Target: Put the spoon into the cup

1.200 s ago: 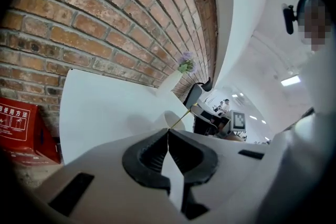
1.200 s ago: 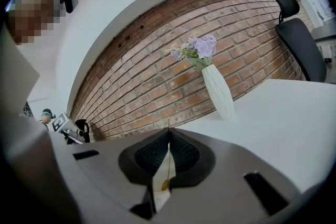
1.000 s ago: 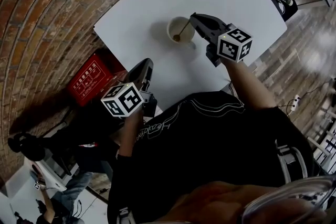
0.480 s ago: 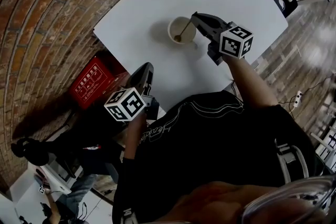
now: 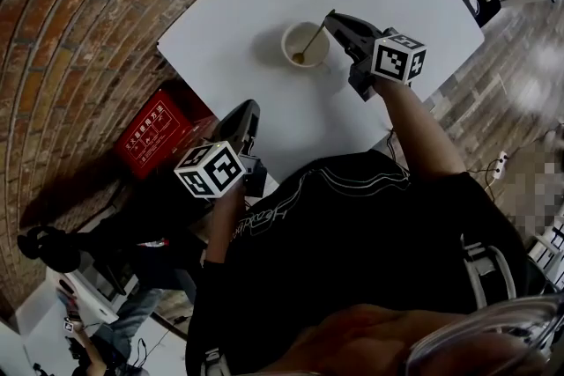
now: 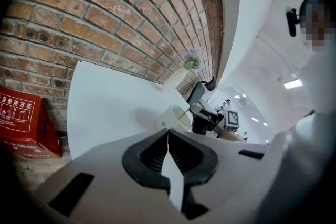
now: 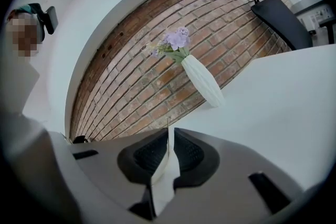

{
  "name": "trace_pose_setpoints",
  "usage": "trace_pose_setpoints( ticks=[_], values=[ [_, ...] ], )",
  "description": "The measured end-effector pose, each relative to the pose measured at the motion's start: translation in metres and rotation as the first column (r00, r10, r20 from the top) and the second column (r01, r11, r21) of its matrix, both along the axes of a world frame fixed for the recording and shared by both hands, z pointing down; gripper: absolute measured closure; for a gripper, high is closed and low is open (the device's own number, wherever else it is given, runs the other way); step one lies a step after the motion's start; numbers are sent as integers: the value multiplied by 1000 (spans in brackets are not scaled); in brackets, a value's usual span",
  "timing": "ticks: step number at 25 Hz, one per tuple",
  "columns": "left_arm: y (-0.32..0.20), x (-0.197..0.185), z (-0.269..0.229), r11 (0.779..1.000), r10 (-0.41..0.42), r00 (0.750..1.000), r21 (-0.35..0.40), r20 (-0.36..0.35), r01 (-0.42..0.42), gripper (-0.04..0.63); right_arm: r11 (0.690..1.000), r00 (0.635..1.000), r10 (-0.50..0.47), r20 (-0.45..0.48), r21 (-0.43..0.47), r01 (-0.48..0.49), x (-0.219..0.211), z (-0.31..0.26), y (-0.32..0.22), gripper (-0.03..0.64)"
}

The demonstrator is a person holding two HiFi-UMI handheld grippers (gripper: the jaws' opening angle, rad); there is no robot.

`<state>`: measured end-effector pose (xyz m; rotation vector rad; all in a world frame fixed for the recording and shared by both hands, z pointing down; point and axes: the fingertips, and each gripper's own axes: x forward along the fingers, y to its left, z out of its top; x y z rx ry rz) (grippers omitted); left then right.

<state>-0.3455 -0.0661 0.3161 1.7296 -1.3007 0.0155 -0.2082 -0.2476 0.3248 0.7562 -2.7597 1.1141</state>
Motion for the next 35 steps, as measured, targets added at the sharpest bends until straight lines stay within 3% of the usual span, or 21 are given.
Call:
trace_pose_setpoints(
  ticks=[2,6,10,16,28,31,35],
  values=[
    [2,0,-3,1000,2,1000,7,5,-2,591,1000,1000,21,-1,0,-21,3,-1,0,601],
    [10,0,-14,1000,1,1000,30,14,-1,591,998,998,58,3,8,-58,12,-14,7,514],
    [21,9,-29,998,14,1000,64,27,-16,591,995,998,68,1,66,-68,27,-45,28,514],
    [42,27,-68,986,46,997,159,65,-55,591,988,1000,-6,15,157,4,31,-107,89,531],
    [91,77,-160,912,121,984,377,133,-163,591,943,980,-160,120,311,116,46,-188,211,613],
    [104,85,-175,888,135,976,416,172,-196,591,937,972,-200,126,315,152,45,-192,233,618],
    [119,93,-187,874,146,972,437,182,-214,591,936,954,-252,163,290,197,44,-200,260,620]
  ],
)
